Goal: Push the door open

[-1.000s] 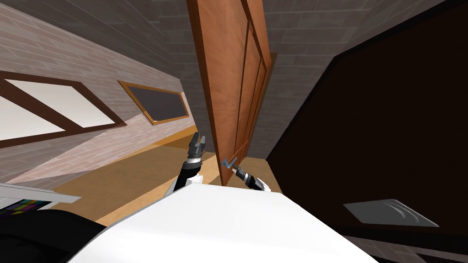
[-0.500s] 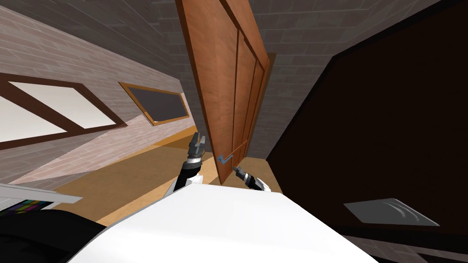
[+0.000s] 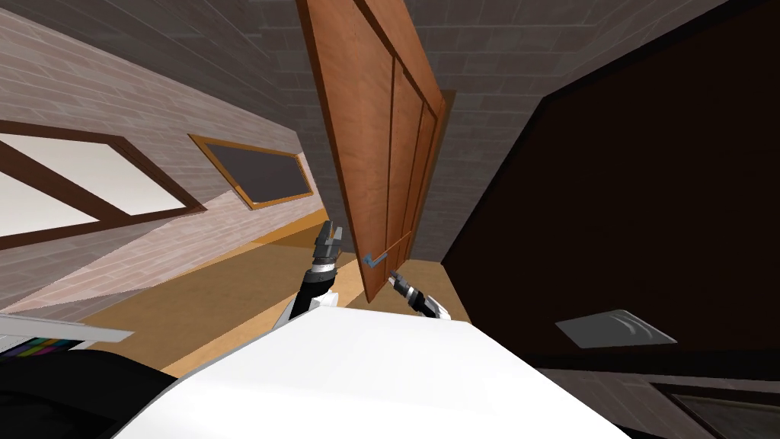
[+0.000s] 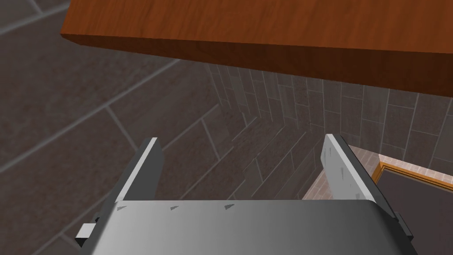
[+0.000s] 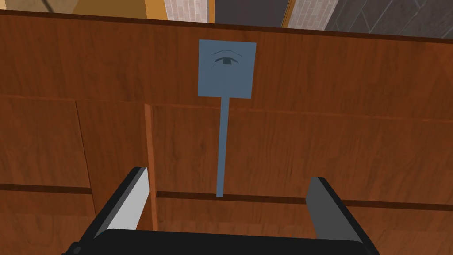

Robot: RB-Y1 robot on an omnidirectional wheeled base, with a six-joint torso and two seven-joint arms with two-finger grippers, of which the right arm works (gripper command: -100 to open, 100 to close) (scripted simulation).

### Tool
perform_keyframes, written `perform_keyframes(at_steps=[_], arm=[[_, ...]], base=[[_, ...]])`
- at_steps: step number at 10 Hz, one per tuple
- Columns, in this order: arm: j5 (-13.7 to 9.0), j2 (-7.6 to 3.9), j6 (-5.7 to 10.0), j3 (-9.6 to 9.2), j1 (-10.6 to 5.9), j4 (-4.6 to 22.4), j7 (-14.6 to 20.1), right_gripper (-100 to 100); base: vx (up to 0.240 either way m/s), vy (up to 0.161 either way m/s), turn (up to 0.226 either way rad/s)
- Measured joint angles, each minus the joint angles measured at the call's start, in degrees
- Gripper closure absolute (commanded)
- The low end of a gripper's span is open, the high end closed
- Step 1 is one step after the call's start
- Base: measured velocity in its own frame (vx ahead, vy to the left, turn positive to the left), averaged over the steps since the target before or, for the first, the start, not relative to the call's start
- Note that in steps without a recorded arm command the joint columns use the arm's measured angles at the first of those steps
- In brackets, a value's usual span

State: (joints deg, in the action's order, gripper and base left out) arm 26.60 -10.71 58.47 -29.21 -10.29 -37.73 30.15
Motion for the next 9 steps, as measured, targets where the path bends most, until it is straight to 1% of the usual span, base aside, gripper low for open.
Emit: perform_keyframes(at_steps=[1,2,4,5,6,7,8,9], arm=[[-0.86,0.4,-1.05,0.95,-0.3,0.36,-0.52,-100],[-0.95,0.43,-1.27,1.05,-0.3,0.41,-0.63,-100],[-1.26,1.43,-1.85,1.37,-0.45,0.96,-1.54,-100],[-1.38,1.82,-2.34,1.48,-0.31,0.73,-1.94,-100],[-1.56,2.35,-2.6,1.67,-0.47,1.16,-2.45,-100],[-1.69,2.74,-2.94,1.79,-0.45,1.16,-2.86,-100],[-1.7,2.8,-3.03,1.8,-0.48,1.13,-2.94,100],[-1.69,2.78,-2.98,1.79,-0.49,1.14,-2.9,100]], base=[[-0.084,0.016,-0.016],[0.097,0.153,0.12],[0.183,0.193,0.047],[0.194,0.207,0.072],[0.216,0.16,0.056],[0.104,0.068,0.004],[-0.01,-0.004,-0.007],[-0.034,-0.027,-0.005]])
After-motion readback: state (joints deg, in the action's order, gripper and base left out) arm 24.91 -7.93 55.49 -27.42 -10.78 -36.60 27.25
